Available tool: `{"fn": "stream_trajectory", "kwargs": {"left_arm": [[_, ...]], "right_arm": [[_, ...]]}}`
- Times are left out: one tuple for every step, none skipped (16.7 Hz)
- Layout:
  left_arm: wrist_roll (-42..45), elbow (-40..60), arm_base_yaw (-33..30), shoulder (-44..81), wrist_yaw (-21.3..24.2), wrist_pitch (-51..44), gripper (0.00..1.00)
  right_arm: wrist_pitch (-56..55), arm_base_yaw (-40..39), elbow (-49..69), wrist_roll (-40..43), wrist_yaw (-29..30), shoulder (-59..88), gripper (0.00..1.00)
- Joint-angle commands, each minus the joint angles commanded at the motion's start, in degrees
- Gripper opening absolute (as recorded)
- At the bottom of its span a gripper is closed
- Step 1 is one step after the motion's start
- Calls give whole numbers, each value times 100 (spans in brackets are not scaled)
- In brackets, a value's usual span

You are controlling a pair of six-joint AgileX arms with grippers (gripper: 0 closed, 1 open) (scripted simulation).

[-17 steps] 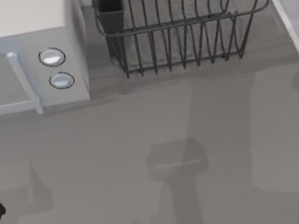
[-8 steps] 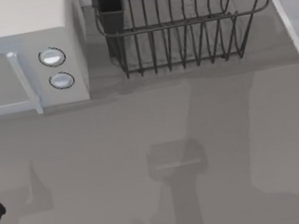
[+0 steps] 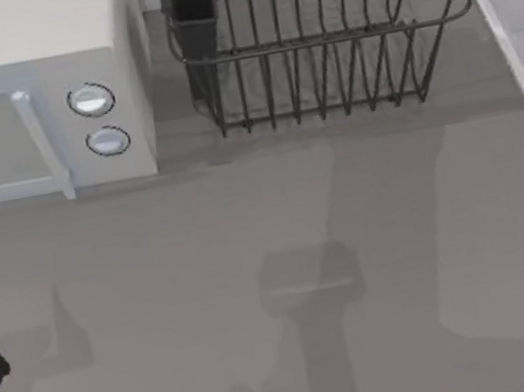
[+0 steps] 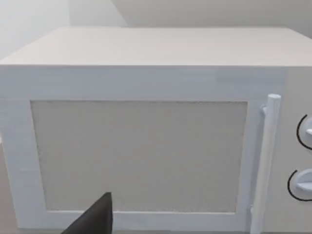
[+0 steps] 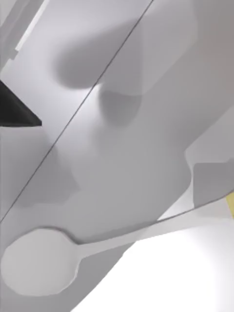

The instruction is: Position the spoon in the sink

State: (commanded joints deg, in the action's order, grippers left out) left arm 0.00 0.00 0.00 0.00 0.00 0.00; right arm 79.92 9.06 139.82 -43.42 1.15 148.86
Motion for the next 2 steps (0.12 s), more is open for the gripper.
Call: {"fn": "stream_trajectory", "kwargs": {"left_arm": [[0,0,0,0,0,0,100],[0,0,0,0,0,0,100]], "right_arm": [[0,0,0,0,0,0,100],[0,0,0,0,0,0,100]]}}
